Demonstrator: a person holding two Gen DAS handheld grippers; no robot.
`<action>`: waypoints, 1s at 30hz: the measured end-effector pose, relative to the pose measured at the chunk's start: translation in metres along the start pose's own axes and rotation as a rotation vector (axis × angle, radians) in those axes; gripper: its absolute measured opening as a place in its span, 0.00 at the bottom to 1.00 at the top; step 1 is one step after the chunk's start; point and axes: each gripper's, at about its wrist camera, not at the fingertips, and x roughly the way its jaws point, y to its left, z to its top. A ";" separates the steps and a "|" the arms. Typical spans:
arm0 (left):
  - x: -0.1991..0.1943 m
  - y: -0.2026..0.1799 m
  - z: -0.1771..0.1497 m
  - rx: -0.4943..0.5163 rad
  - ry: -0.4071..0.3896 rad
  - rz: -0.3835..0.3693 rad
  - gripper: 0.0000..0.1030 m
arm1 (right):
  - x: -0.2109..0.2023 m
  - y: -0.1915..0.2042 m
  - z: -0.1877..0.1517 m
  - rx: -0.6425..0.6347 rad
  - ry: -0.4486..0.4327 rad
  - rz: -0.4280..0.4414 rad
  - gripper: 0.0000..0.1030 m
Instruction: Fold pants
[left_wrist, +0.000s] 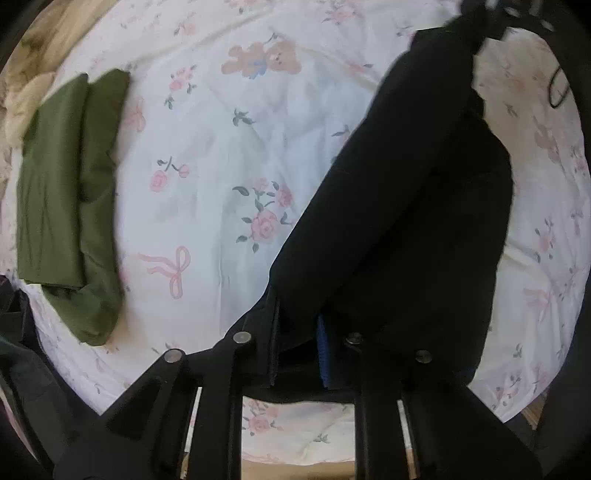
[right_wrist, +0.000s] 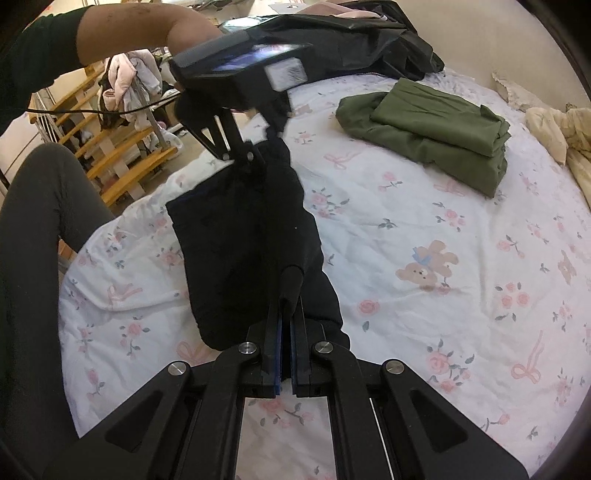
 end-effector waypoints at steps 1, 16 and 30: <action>-0.005 -0.003 -0.005 -0.006 -0.023 0.011 0.09 | 0.001 0.000 0.000 -0.006 0.006 -0.008 0.02; -0.043 -0.162 -0.032 -0.049 -0.229 0.464 0.07 | 0.013 0.033 -0.029 -0.123 0.132 -0.096 0.02; -0.005 -0.174 -0.051 -0.223 -0.223 0.400 0.20 | -0.005 0.034 -0.048 0.009 0.238 -0.074 0.06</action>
